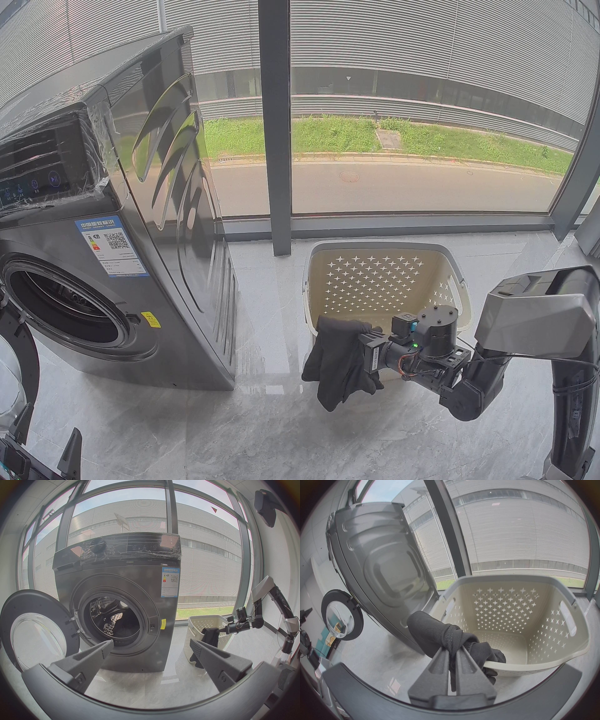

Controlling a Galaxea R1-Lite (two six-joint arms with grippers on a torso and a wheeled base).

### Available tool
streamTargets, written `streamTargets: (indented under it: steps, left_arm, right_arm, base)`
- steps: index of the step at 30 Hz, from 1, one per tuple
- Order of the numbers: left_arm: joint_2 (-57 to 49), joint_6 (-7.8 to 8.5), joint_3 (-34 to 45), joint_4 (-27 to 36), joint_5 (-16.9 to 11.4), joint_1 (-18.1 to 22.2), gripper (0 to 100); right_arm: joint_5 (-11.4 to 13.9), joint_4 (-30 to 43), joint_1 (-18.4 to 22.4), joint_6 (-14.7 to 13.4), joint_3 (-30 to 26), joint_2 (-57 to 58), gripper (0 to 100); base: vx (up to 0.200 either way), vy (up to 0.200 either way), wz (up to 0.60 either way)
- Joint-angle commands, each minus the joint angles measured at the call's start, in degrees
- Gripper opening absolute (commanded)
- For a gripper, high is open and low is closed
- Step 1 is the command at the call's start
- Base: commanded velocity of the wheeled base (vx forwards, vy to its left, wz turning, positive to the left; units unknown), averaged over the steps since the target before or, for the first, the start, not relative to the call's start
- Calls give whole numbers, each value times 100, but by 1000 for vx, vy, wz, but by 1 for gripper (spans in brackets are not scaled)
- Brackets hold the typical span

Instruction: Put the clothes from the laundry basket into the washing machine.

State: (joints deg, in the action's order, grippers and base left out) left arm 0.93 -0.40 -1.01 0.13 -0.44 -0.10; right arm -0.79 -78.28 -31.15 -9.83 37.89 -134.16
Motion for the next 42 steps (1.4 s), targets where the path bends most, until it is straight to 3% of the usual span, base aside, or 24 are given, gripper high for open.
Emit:
streamTargets:
  steps: [1, 7, 18, 19, 21, 25, 29, 38, 42]
  left_arm:
    - [-93, 5, 101, -5, 0, 1, 100]
    - [-93, 14, 101, -5, 0, 1, 100]
    - [-93, 14, 101, -5, 0, 1, 100]
    - [-93, -4, 101, 4, 0, 1, 100]
    - [-93, -13, 101, 4, 0, 1, 100]
    - [-93, -13, 101, 4, 0, 1, 100]
    - [-93, -4, 101, -5, 0, 1, 100]
    - [-93, 5, 101, -5, -9, 1, 100]
    - [-93, 5, 101, 4, -9, 1, 100]
  right_arm:
    - [-70, -381, 12, -11, -519, 698, 0]
    - [-123, -680, 12, -11, -924, 1559, 0]
    - [-149, -496, -137, 60, -1170, 3106, 0]
    - [-167, -329, -102, 279, -1152, 3256, 0]
    - [-220, -162, -67, 411, -1126, 3475, 0]
    - [-299, 287, -41, 446, -1091, 3880, 0]
    - [-659, 761, -32, 455, -1082, 4170, 0]
    - [-747, 1570, -23, 473, -1099, 4785, 0]
    - [-1028, 1833, -49, 473, -1108, 4890, 0]
  base:
    - [0, 0, 0]
    - [0, 0, 0]
    - [0, 0, 0]
    - [0, 0, 0]
    - [0, 0, 0]
    - [0, 0, 0]
    - [0, 0, 0]
    - [0, 0, 0]
    - [0, 0, 0]
